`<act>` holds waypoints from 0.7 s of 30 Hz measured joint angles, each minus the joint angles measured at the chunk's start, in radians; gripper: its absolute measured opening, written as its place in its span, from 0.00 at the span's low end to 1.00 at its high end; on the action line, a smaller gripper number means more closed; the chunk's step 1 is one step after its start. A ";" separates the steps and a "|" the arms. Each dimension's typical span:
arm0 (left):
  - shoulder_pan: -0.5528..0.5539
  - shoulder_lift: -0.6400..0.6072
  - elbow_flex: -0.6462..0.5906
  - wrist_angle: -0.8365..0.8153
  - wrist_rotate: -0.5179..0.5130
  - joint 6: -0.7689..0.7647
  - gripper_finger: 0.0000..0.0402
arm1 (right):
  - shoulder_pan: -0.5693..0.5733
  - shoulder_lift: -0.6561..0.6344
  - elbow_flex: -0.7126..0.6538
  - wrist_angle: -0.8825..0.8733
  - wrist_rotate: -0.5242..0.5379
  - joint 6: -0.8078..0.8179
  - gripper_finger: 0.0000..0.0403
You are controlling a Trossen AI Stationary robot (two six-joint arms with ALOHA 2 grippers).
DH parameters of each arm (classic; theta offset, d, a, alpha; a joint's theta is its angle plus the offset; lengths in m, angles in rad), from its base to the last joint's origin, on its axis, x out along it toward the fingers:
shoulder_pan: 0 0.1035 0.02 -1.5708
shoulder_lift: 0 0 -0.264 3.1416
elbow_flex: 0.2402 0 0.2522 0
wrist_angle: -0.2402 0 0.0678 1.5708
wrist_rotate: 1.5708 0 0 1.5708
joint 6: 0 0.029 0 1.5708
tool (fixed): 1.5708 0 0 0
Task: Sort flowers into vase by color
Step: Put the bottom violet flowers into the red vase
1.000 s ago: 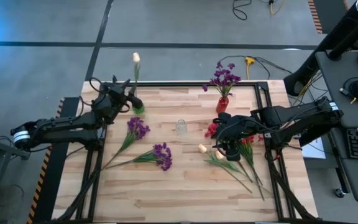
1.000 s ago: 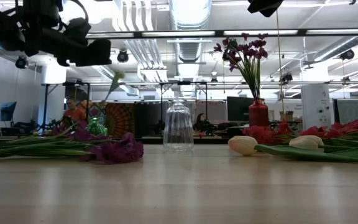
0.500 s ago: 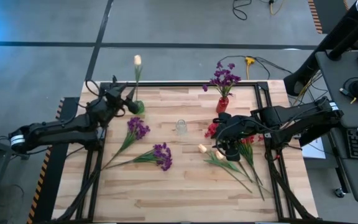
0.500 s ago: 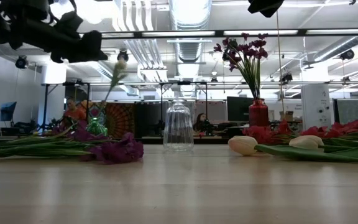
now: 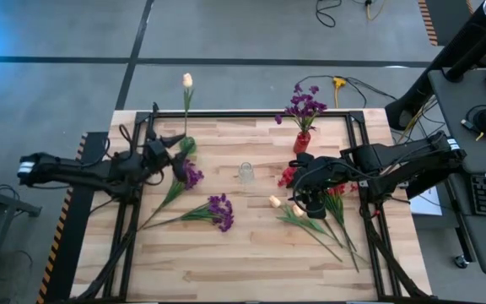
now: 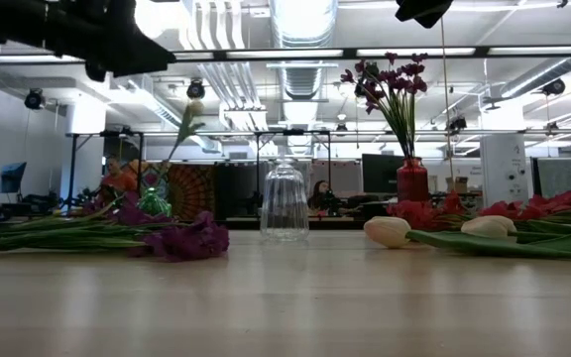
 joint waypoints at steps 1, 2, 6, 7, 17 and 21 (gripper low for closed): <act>-0.025 0.001 0.014 -0.030 -0.009 0.000 0.44 | 0.000 0.000 0.000 0.000 0.000 -0.001 0.42; -0.048 0.004 0.031 -0.070 -0.010 0.000 0.44 | 0.000 0.000 0.000 0.000 0.000 -0.001 0.42; -0.133 0.029 0.113 -0.300 -0.008 -0.040 0.44 | 0.000 0.000 0.000 0.000 0.000 -0.002 0.42; -0.154 0.040 0.139 -0.376 -0.001 -0.072 0.44 | 0.000 0.000 0.000 0.000 0.000 -0.002 0.42; -0.246 0.231 0.353 -0.888 0.320 -0.446 0.45 | 0.000 0.000 0.000 0.000 -0.002 -0.003 0.42; -0.248 0.324 0.391 -0.944 0.461 -0.507 0.48 | 0.000 0.000 0.000 0.000 -0.002 0.025 0.42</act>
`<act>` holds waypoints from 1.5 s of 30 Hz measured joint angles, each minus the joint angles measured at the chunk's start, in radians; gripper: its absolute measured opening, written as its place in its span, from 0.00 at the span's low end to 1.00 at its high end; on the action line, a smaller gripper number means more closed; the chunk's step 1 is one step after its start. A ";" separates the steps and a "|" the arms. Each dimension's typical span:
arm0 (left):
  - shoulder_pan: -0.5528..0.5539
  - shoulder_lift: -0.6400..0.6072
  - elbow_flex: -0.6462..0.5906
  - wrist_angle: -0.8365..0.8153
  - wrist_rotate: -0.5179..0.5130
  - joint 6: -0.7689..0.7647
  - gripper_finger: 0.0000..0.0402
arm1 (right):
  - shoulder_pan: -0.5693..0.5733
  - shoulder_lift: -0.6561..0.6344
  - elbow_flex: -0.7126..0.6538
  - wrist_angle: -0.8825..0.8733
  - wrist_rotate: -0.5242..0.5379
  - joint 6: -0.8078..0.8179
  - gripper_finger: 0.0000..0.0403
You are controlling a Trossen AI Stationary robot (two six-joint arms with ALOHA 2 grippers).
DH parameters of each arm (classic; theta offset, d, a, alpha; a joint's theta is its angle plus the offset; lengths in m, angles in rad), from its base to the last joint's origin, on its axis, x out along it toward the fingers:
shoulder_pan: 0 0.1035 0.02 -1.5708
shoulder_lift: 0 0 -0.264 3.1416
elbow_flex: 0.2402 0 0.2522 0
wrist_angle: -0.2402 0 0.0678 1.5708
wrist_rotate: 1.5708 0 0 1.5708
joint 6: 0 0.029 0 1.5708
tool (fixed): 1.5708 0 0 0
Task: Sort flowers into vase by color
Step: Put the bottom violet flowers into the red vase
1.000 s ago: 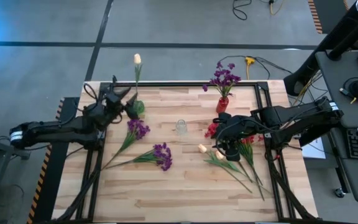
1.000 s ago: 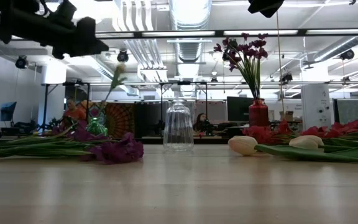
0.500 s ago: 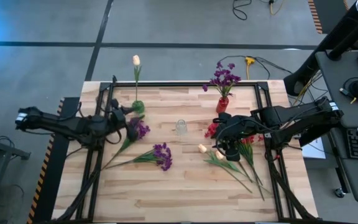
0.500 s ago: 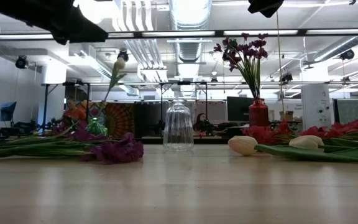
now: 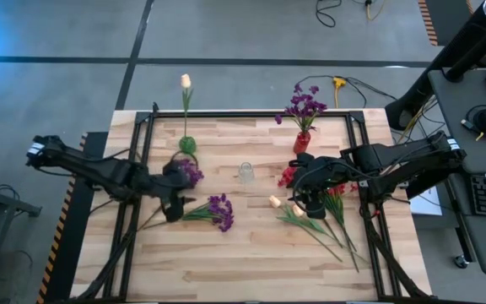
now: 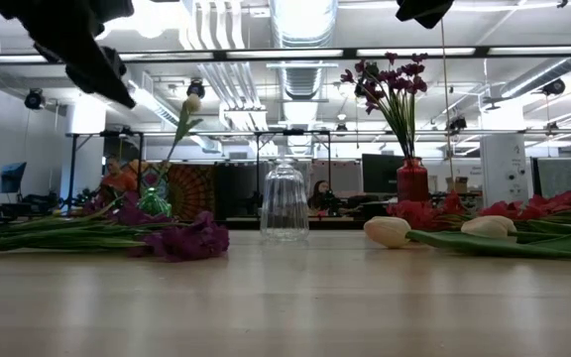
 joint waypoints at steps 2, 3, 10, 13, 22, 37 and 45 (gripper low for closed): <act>-0.008 0.041 0.007 -0.030 0.031 -0.037 0.51 | 0.000 -0.001 0.000 -0.001 0.000 0.024 0.42; -0.015 0.061 0.006 -0.046 0.033 -0.054 0.52 | 0.002 -0.002 0.000 -0.006 0.000 0.035 0.42; -0.096 0.195 -0.008 -0.053 0.056 -0.169 0.59 | 0.025 -0.009 0.000 -0.078 -0.002 0.147 0.45; -0.136 0.251 -0.003 -0.067 0.055 -0.227 0.59 | 0.038 -0.009 0.000 -0.107 0.000 0.192 0.50; -0.219 0.402 -0.008 -0.084 0.047 -0.336 0.59 | 0.085 -0.006 0.000 -0.119 0.000 0.218 0.62; -0.230 0.605 -0.021 -0.082 0.019 -0.404 0.49 | 0.094 -0.006 -0.002 -0.128 -0.008 0.207 0.62; -0.230 0.588 -0.022 -0.074 0.025 -0.420 0.23 | 0.094 -0.006 -0.010 -0.129 -0.008 0.197 0.62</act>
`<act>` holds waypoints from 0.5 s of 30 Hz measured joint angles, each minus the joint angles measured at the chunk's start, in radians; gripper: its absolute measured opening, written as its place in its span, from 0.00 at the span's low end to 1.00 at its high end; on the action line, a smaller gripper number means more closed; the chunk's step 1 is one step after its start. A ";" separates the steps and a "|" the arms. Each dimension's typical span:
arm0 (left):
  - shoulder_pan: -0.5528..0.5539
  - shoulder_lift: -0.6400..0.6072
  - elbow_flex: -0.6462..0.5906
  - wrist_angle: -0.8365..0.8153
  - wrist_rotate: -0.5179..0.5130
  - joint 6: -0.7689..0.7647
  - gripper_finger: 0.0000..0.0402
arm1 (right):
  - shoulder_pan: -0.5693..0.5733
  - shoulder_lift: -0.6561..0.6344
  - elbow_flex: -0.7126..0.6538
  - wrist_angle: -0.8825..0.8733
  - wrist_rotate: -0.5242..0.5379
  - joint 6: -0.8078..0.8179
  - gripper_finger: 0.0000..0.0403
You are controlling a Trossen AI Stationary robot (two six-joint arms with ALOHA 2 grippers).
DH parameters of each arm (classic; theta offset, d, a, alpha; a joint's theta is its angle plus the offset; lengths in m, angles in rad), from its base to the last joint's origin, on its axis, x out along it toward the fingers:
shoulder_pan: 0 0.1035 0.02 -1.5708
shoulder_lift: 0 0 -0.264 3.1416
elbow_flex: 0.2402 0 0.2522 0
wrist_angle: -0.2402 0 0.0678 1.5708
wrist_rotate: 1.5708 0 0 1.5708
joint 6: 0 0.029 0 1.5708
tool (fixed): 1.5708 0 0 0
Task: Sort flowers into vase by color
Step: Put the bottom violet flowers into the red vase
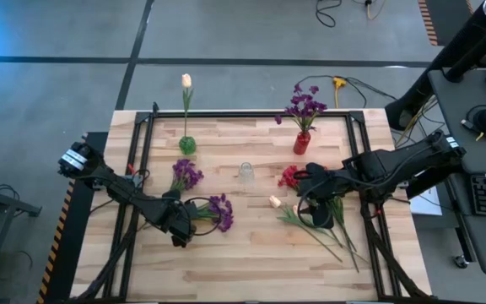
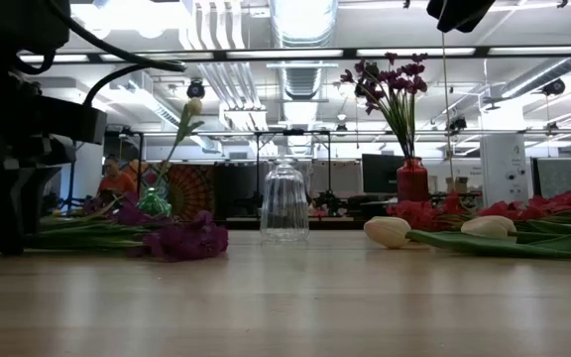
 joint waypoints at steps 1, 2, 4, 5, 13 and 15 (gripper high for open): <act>0.001 -0.002 -0.002 -0.006 -0.004 -0.001 0.19 | 0.000 0.000 -0.002 0.000 0.000 -0.001 0.62; 0.002 -0.005 -0.003 -0.010 -0.005 -0.001 0.15 | 0.000 0.000 -0.004 -0.001 0.000 -0.002 0.62; 0.002 -0.012 -0.003 -0.009 -0.005 -0.001 0.08 | 0.000 0.000 -0.009 0.000 0.002 -0.004 0.62; 0.001 -0.012 -0.003 -0.011 -0.003 0.003 0.04 | 0.000 0.000 -0.011 0.002 0.008 0.000 0.62; 0.001 -0.024 -0.002 -0.045 0.049 -0.022 0.01 | 0.000 0.000 -0.048 0.036 0.009 0.001 0.62; 0.001 -0.039 0.010 -0.050 0.057 -0.034 0.01 | 0.000 0.000 -0.059 0.035 0.003 -0.011 0.62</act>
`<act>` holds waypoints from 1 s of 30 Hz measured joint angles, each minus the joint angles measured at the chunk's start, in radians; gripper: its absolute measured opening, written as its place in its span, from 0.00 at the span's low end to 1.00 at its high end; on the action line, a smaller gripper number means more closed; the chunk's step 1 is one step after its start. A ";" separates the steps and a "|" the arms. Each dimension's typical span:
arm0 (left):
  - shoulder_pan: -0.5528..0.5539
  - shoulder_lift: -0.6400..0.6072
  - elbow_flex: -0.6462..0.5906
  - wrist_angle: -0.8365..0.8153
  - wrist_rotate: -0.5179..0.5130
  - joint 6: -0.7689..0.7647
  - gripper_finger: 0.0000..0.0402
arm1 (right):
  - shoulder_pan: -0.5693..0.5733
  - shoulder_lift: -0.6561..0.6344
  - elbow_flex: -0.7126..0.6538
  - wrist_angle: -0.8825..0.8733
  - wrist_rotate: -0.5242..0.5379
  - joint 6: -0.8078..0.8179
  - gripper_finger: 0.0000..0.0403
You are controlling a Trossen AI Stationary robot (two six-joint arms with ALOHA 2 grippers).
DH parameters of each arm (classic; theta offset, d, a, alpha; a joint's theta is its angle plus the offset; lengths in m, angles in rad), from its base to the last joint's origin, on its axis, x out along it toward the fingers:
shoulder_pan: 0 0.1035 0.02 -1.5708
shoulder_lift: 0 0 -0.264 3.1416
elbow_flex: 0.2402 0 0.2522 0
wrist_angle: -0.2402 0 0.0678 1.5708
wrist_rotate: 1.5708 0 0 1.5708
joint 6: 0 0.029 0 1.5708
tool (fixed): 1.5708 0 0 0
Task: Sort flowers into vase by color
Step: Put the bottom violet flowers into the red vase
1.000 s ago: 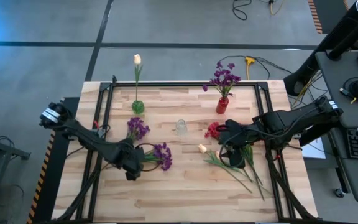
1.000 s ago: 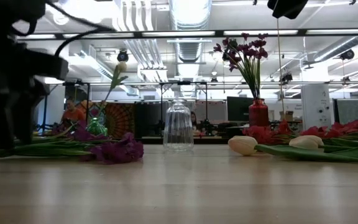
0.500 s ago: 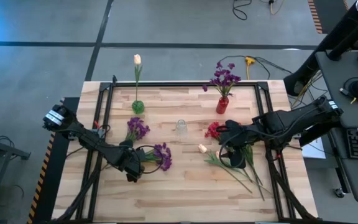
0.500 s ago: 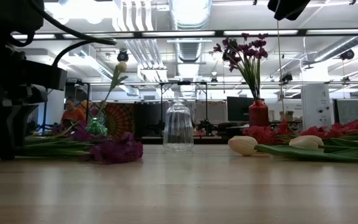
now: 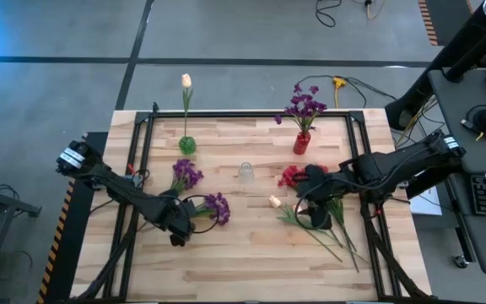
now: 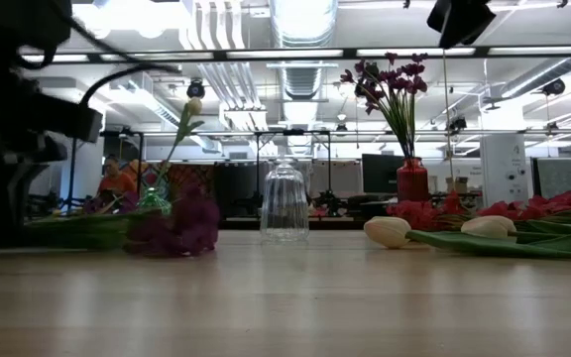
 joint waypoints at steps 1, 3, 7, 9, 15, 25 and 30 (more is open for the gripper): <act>0.000 -0.011 0.014 -0.001 0.000 -0.001 0.01 | 0.000 -0.001 -0.006 -0.002 -0.004 -0.005 0.62; 0.000 -0.039 0.044 0.000 -0.001 0.001 0.00 | 0.000 -0.003 -0.018 -0.003 -0.019 -0.013 0.62; -0.005 -0.109 0.111 -0.013 -0.022 0.077 0.00 | 0.000 -0.006 -0.041 -0.003 -0.023 -0.015 0.62; -0.010 -0.155 0.141 -0.014 -0.061 0.116 0.00 | 0.000 -0.006 -0.054 0.003 -0.022 -0.019 0.62; -0.029 -0.307 0.182 0.037 -0.244 0.235 0.00 | 0.000 -0.015 -0.124 0.153 -0.022 -0.035 0.62; -0.029 -0.419 0.179 0.364 -0.386 0.562 0.00 | 0.000 -0.013 -0.279 0.555 0.087 -0.129 0.62; -0.029 -0.390 0.163 0.537 -0.388 0.731 0.00 | 0.000 -0.009 -0.338 0.780 0.163 -0.188 0.62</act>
